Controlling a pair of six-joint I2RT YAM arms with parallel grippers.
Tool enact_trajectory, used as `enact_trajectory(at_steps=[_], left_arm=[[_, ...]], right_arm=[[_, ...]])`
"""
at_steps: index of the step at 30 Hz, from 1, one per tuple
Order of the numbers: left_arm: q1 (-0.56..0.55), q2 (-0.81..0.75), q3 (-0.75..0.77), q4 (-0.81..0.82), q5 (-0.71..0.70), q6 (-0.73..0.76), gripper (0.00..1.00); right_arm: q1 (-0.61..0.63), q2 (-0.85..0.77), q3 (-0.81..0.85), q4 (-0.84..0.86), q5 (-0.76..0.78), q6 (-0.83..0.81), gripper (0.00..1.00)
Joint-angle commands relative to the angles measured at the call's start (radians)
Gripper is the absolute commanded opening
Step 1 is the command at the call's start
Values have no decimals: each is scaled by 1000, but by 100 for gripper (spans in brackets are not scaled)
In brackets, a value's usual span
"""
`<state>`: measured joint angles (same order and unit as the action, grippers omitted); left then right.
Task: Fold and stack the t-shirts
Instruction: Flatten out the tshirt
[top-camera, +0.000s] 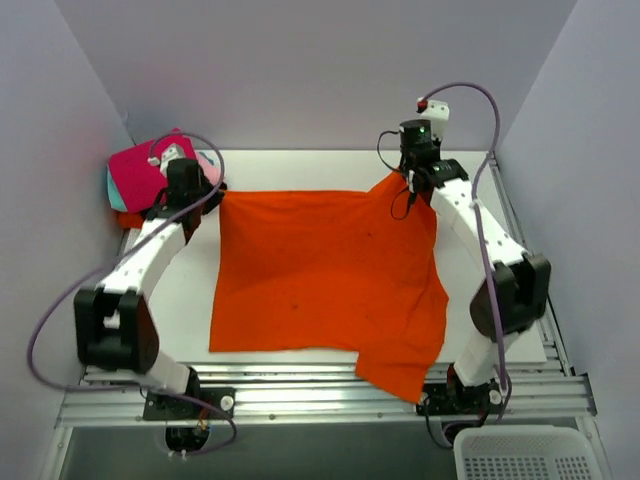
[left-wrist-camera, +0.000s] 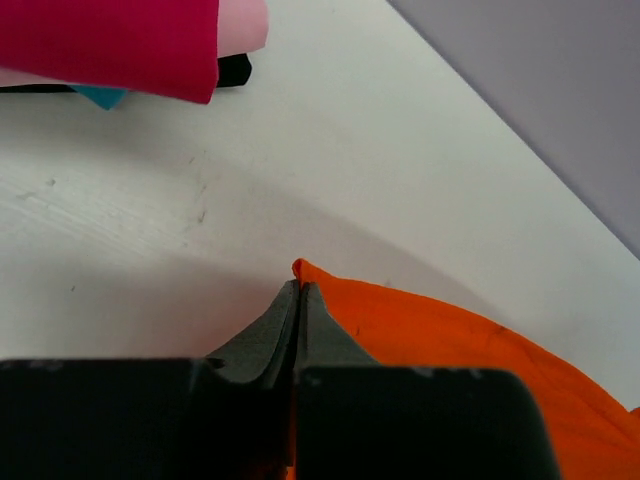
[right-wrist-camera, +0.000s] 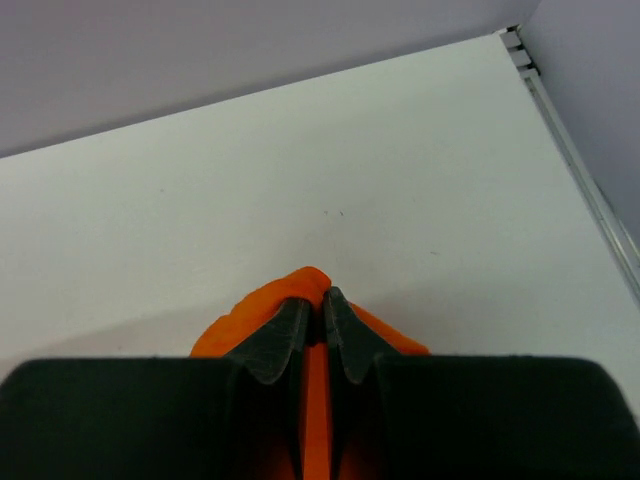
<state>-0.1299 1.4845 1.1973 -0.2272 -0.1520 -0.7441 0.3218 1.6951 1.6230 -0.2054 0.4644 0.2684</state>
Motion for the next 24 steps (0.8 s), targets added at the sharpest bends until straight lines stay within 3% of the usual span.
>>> enact_trajectory(at_steps=[1,5,8,14,16,19,20,21,22,24], left_arm=[[38,222,57,294,66,-8,2],[55,555,247,327,152,-15,2],[67,701,398,322,186,-29,2],[85,931,732,229,242,-38,2],[96,973,798,184,252,-32,2],[124,1037,852,201,275,-83,2],[125,1049,858,210,284,-104,2],[125,1062,889,210,288,-107,3],[162,1089,910,207,296,-112,8],[170,1119,979,180,313,-138,24]], right_arm=[[-42,133,1,260,10,12,0],[-56,432,173,275,-3,-21,0],[-66,605,375,227,-13,-29,0],[-73,800,621,257,-17,-21,0],[-73,831,655,279,-15,-12,4],[-69,873,695,336,-3,-1,32],[-66,896,707,357,12,-1,49],[-58,906,734,366,51,-4,83],[-55,928,747,377,71,-18,99],[-50,942,778,406,108,-34,100]])
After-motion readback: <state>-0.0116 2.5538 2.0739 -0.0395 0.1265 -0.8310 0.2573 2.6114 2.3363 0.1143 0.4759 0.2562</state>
